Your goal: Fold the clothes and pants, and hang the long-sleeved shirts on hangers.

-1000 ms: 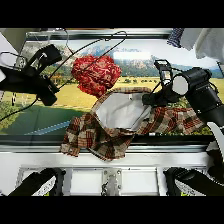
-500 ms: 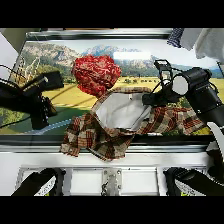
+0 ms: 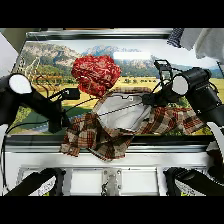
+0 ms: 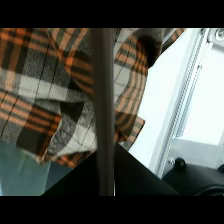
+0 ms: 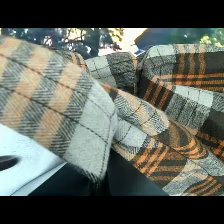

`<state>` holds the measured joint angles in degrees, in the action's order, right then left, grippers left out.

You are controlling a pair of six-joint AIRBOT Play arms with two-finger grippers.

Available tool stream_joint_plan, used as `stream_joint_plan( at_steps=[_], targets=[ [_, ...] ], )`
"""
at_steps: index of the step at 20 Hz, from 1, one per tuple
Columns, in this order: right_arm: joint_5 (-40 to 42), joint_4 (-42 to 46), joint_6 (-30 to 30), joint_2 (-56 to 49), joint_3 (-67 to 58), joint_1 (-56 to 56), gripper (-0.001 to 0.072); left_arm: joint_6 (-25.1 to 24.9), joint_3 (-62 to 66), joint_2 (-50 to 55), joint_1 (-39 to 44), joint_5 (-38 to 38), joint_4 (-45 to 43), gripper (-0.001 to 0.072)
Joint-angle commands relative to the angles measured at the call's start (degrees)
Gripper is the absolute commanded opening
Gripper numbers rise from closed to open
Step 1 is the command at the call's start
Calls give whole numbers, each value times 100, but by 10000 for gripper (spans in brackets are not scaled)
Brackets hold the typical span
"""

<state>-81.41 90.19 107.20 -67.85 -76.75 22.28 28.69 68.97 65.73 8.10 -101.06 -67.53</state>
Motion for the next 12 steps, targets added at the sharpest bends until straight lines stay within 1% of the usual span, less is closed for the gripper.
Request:
stream_joint_plan(
  at_steps=[1, 5, 10, 12],
  targets=[
    [-2, 0, 2, -4, 2, 0, 35, -37, 168, 654, 2, 0, 319, 20],
    [0, 0, 0, -7, 2, 0, 35, -37, 256, 1003, 4, -59, 321, 20],
    [42, -236, -22, -15, 0, 0, 35, -39, 256, 1019, 85, -85, 310, 20],
    [39, -223, -492, 11, -44, -4, 36, -39, 256, 1019, 245, -83, 308, 20]
  ],
)
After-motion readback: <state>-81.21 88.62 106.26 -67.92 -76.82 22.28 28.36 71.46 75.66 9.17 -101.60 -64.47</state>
